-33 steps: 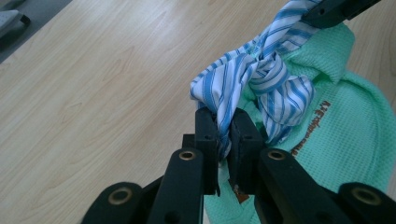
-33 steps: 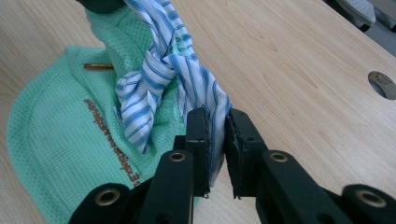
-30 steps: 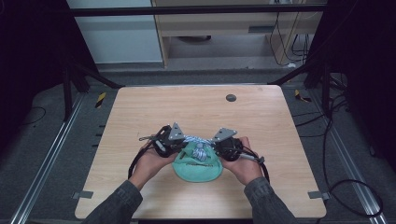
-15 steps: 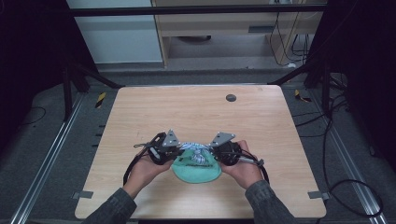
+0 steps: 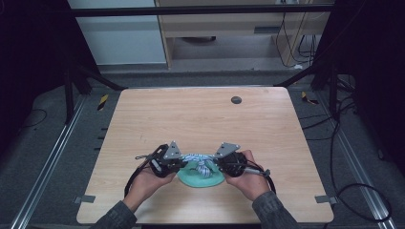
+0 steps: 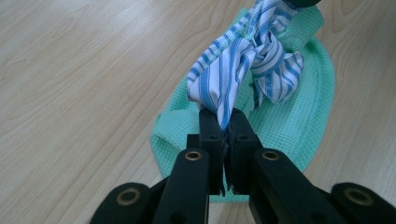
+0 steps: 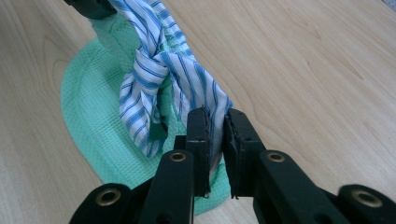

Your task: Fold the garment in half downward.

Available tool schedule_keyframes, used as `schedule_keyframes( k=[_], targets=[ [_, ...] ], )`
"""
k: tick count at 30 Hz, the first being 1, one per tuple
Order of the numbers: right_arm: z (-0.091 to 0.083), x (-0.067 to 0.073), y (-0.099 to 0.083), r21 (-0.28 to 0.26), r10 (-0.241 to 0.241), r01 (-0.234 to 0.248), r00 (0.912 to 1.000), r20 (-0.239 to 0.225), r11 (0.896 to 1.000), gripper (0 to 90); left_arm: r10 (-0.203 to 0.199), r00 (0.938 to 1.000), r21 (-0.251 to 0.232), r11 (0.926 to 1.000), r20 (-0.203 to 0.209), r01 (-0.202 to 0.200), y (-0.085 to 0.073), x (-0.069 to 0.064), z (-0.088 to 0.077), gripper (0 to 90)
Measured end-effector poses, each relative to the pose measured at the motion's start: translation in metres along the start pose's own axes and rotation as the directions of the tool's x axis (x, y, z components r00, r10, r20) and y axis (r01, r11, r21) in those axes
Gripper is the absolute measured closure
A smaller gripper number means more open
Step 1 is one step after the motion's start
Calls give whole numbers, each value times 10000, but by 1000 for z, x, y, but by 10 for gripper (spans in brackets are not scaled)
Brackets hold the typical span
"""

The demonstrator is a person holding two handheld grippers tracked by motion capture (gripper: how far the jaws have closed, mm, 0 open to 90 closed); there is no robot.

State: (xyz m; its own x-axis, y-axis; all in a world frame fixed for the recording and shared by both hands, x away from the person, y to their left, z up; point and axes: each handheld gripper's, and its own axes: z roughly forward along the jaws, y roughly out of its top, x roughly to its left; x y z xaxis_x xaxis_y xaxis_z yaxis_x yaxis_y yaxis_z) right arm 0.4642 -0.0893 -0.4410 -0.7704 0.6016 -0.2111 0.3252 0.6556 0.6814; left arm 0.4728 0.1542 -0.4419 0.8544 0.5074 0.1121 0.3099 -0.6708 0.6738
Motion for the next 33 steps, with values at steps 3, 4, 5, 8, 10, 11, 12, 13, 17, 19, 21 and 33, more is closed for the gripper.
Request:
schedule_keyframes(
  k=[3, 4, 5, 8, 10, 11, 12, 13, 17, 19, 21, 33],
  targets=[
    [0, 4, -4, 41, -52, 53, 9999, -90, 10000, 778, 37, 10000, 57, 10000, 83, -37, -4, -3, 1, 867],
    [0, 4, -4, 41, -52, 53, 9999, -90, 10000, 778, 37, 10000, 57, 10000, 83, -37, -4, -3, 1, 866],
    [0, 5, -5, 44, -35, 35, 9999, -120, 10000, 772, 52, 9999, 69, 10000, 98, -52, -5, -4, 1, 866],
    [0, 7, -8, 23, 11, -11, 9999, -158, 10000, 757, 8, 9999, 11, 10000, 112, -8, -8, -6, 2, 863],
    [0, 8, -8, 72, -23, 25, 9998, -204, 10000, 741, 57, 9999, 42, 10000, 133, -58, -9, -6, 1, 860],
    [0, 8, -8, 64, -6, 7, 9997, -233, 10000, 725, 21, 9999, -19, 10000, 111, -21, -10, -7, 2, 854],
    [0, 8, -9, 70, 27, -25, 9996, -278, 10000, 709, -3, 9999, -39, 10000, 130, 3, -11, -8, 2, 848],
    [-1, 9, -9, 63, 61, -60, 9996, -285, 10000, 698, 24, 9999, -36, 10000, 150, -23, -12, -9, 1, 847],
    [-2, 11, -9, 61, 74, -71, 9991, -426, 10000, 675, -5, 9998, -55, 10000, 180, 6, -14, -10, 1, 815],
    [-2, 11, -9, 53, 63, -61, 9990, -444, 10000, 679, -36, 9999, -96, 9999, 158, 38, -15, -11, 1, 815],
    [-3, 13, -9, 39, 73, -72, 9986, -527, 10000, 709, -72, 9999, -157, 9998, 150, 75, -15, -11, 0, 818],
    [-5, 19, -17, 91, -52, 60, 9963, -861, 9999, 820, 216, 9988, -20, 9998, 438, -215, -25, -17, 0, 851]
  ],
)
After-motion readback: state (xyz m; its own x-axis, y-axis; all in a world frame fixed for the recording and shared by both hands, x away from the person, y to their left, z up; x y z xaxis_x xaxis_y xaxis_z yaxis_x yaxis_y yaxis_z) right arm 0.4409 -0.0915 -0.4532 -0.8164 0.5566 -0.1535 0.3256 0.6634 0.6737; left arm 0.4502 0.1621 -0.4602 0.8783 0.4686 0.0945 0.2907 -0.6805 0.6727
